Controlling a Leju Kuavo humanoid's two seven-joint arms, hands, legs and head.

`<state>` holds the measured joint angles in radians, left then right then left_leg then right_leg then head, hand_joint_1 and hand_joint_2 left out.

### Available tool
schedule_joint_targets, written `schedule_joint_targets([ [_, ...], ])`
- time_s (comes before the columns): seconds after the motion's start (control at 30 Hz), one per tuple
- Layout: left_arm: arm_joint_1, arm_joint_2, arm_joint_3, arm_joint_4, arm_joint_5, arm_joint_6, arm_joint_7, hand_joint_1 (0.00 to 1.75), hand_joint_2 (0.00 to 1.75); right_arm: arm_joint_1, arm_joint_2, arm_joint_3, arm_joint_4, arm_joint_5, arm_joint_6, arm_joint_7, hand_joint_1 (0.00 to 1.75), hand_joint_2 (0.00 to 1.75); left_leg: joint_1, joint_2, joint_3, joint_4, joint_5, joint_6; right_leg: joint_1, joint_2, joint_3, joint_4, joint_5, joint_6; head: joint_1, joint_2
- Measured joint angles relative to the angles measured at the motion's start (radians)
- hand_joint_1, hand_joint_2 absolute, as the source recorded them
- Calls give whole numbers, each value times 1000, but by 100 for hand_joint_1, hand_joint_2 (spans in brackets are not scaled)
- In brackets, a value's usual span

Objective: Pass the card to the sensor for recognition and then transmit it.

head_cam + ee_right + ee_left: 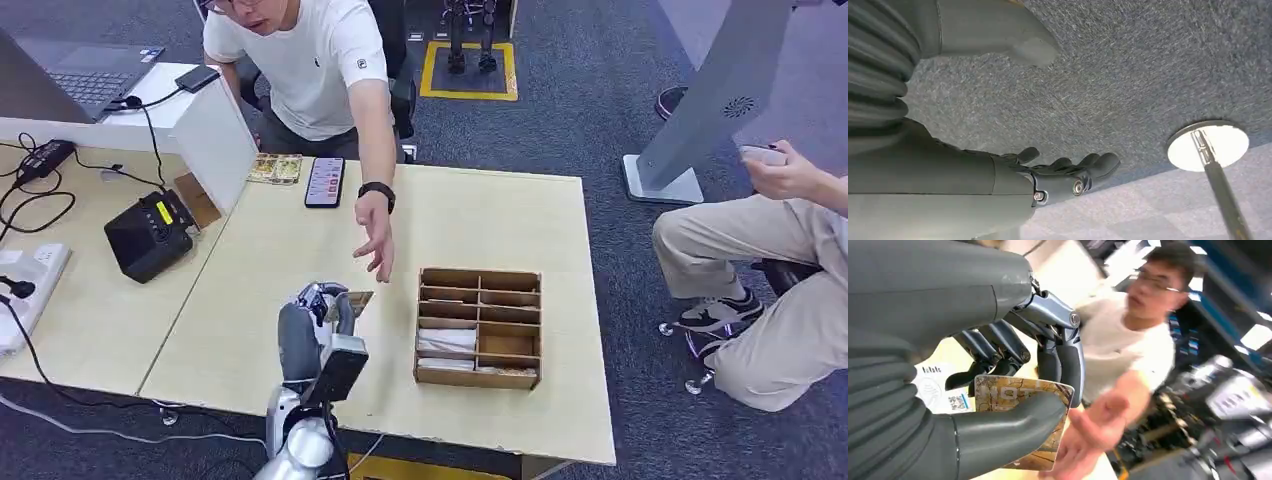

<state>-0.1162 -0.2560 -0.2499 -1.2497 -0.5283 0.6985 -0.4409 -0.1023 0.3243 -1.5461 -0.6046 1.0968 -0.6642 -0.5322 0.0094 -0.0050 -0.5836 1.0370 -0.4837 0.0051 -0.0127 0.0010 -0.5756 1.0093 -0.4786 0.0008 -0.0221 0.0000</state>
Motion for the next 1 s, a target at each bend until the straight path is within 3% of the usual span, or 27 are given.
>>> schedule_joint_targets([
  [0.13, -144, 2, 13, 86, 65, 0, 88, 175, 175, -2, 0, 0, 1, 10, 0, -21, 0, 175, 0, -1, -1, 0, 2, 0, 0, -1, 1, 0, 2, 0, 0, 0],
  [0.3, -287, 15, 26, 200, 80, 0, 140, 175, 175, -2, 0, 0, 5, 15, 0, -29, 0, 175, 0, -1, -1, 0, 3, -1, 0, -1, 0, 0, 3, -1, 0, 0],
  [0.5, -376, 24, 26, 295, 103, 0, 160, 175, 175, -3, 0, 0, 10, 14, 0, -29, 0, 175, 0, -1, -1, 0, 3, -1, 0, -1, 0, 0, 3, -1, 0, 0],
  [0.53, -385, 24, 26, 308, 109, -2, 160, 143, 175, -4, 0, 0, 12, 10, 0, -32, 0, 175, 0, -1, -1, 0, 3, -1, 0, -1, 0, 0, 3, -1, 0, 0],
  [0.57, -393, 24, 26, 321, 115, -8, 160, 143, 175, -4, 0, 0, 14, 10, 0, -34, 0, 175, 0, -1, -1, 0, 3, -1, 0, -1, 0, 0, 3, -1, 0, 0],
  [0.6, -398, 25, 26, 330, 118, -13, 160, 0, 175, -5, 0, 0, 16, 10, 0, -34, 0, 175, 0, -1, -1, 0, 3, -1, 0, -1, 0, 0, 3, -1, 0, 0],
  [1.0, -403, 34, 26, 357, 201, -38, 151, 0, 175, -8, 0, 0, 24, 13, 0, -27, 0, 175, 0, -1, -1, 0, 3, -1, 0, -1, 0, 0, 3, -1, 0, 0],
])
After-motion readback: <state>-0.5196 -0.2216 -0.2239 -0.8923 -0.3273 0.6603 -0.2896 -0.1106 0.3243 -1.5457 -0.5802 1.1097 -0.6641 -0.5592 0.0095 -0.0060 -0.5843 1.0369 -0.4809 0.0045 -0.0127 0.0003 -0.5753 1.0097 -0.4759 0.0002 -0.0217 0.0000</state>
